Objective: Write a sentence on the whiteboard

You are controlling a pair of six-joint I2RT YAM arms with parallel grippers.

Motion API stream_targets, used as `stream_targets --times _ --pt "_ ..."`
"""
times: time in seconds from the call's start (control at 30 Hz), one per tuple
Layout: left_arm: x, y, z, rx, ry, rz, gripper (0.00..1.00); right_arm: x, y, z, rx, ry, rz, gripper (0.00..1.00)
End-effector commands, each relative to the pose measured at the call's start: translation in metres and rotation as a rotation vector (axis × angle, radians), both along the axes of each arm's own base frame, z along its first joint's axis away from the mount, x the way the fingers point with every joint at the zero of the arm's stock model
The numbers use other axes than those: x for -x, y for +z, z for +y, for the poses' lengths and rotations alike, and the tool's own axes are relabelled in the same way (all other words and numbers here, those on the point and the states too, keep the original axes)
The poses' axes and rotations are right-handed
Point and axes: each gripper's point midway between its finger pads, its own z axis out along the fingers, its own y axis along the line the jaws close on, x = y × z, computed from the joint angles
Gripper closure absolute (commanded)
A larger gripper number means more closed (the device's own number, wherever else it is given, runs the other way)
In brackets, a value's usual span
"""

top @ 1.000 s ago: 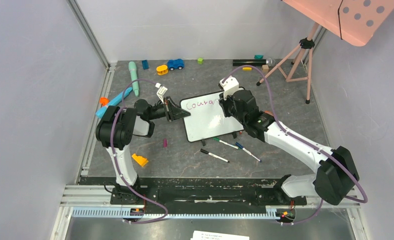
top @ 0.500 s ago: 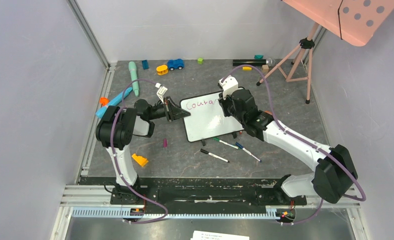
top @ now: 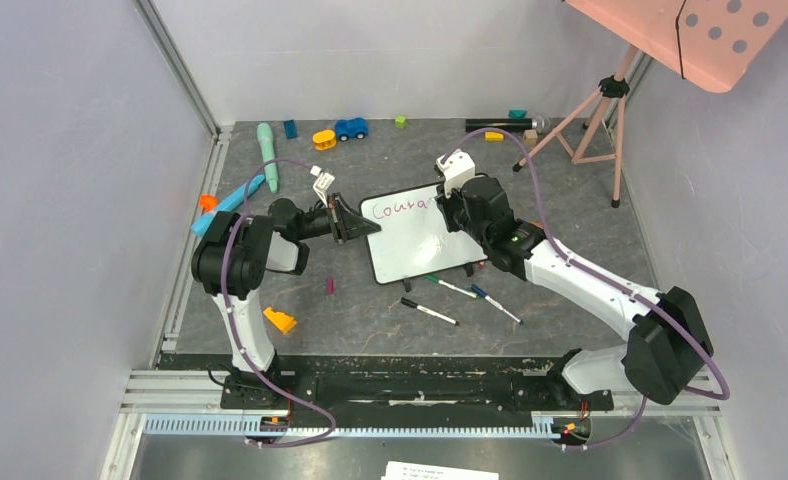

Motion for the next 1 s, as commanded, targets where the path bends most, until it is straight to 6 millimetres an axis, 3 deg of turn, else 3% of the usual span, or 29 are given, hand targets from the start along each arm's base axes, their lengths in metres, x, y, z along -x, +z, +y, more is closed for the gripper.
stream_targets --times 0.0,0.7,0.97 --pt "0.002 0.013 -0.003 0.009 -0.034 -0.104 0.98 -0.008 0.018 0.007 -0.033 0.015 -0.043 1.00" --pt "0.002 0.013 -0.003 0.010 -0.036 -0.105 0.98 0.007 -0.008 -0.003 0.019 0.026 0.023 1.00" --pt "0.001 0.013 -0.003 0.010 -0.034 -0.104 0.98 0.005 -0.008 -0.012 0.041 -0.020 0.018 1.00"
